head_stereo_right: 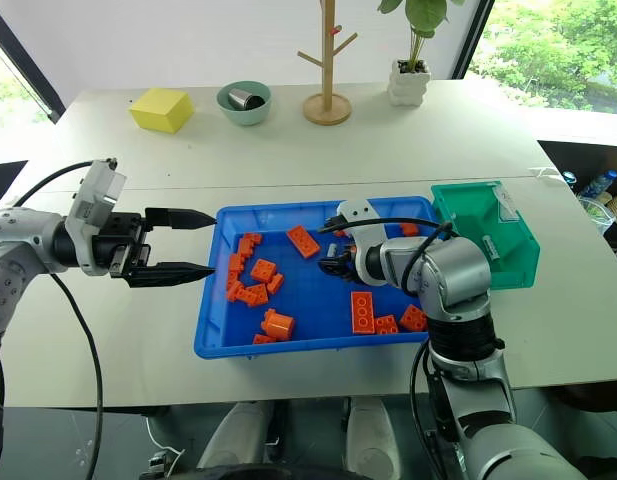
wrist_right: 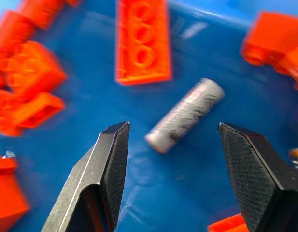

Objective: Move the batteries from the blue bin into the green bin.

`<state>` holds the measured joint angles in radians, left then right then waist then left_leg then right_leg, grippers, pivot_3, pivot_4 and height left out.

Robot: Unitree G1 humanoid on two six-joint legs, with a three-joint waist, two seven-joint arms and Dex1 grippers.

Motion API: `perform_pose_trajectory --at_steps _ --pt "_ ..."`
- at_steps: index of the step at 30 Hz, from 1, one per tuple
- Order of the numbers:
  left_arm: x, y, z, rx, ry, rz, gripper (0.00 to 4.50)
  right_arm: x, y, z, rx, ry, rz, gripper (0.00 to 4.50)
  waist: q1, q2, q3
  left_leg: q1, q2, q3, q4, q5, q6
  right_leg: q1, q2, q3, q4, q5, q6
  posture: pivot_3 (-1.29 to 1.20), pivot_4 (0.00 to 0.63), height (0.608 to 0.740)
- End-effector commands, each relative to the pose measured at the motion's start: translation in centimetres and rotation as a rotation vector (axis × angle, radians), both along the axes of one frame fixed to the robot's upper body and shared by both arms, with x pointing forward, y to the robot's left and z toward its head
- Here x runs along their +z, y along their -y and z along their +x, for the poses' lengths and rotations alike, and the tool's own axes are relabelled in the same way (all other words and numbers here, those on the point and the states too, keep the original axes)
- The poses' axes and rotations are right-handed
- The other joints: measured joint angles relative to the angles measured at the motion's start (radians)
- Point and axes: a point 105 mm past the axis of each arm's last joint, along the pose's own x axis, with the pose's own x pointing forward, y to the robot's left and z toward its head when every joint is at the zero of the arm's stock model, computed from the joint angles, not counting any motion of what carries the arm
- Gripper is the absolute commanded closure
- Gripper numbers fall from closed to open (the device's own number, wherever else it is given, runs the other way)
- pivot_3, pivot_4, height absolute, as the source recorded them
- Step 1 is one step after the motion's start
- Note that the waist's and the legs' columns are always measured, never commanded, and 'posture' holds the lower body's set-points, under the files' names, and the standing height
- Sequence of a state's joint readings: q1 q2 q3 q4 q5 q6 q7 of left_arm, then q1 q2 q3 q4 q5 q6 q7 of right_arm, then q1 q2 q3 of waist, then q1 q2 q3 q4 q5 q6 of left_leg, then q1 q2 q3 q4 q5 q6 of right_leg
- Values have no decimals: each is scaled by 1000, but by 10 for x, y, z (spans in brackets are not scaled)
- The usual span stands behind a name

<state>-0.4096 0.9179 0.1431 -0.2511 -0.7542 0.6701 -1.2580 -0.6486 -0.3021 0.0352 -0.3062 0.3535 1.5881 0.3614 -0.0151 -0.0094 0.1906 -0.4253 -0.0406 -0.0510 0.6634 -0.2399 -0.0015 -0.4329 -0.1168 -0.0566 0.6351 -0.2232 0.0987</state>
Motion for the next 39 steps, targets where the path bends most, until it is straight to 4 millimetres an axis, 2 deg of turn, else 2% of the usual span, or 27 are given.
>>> perform_pose_trajectory --at_steps 1,9,12,16,19,22,26,30,31,33,35,39 --pt "12 -1 -4 -4 55 9 0 10 -5 7 13 61 -9 1546 0 0 0 0 0 0 0 0 0 0 0 0 0 0 0 0 150 702" --pt "13 -1 -3 2 62 5 0 -6 -14 10 34 61 -43 1546 -1 0 0 1 0 0 0 0 0 0 0 0 0 0 0 0 150 702" --pt "14 -1 -1 5 66 5 0 -9 -15 7 54 65 -60 2393 -1 0 0 1 0 0 0 0 0 0 0 0 0 0 0 0 150 702" --pt "15 -1 0 3 69 4 0 -10 -13 4 59 65 -65 4377 -1 0 0 1 0 0 0 0 0 0 0 0 0 0 0 0 150 702" --pt "15 1 1 -2 69 3 0 -4 -10 5 61 81 -64 4445 0 0 0 1 0 0 0 0 0 1 0 0 0 0 0 0 150 702" --pt "15 2 1 -9 65 -1 0 18 -1 6 62 121 -35 4445 1 0 0 1 0 0 0 0 0 1 0 0 0 0 0 0 150 702" --pt "15 4 1 -19 63 -3 0 63 36 11 -24 199 18 4445 4 0 0 0 0 0 0 0 0 1 0 0 0 0 0 0 150 702" --pt "14 5 2 -32 62 -7 0 97 108 15 -210 283 -38 4445 9 0 0 0 0 0 0 0 0 1 0 -1 -1 0 0 0 150 702" --pt "14 5 3 -33 63 -7 0 100 117 16 -233 294 -43 4445 7 0 0 0 0 0 0 0 0 1 0 -1 -1 -1 1 0 150 702" --pt "14 6 6 -36 67 -10 0 104 153 15 -345 297 -72 4445 4 0 0 0 0 0 0 0 1 1 0 -1 -1 -1 1 0 150 702" --pt "14 7 7 -43 70 -13 0 104 176 11 -410 292 -103 4445 2 0 0 0 1 1 0 0 1 1 0 -1 -1 0 1 0 150 702" --pt "15 9 9 -57 73 -14 0 94 200 5 -471 271 -144 4445 -1 0 0 1 1 3 -1 0 1 1 0 0 -1 0 1 0 150 702"
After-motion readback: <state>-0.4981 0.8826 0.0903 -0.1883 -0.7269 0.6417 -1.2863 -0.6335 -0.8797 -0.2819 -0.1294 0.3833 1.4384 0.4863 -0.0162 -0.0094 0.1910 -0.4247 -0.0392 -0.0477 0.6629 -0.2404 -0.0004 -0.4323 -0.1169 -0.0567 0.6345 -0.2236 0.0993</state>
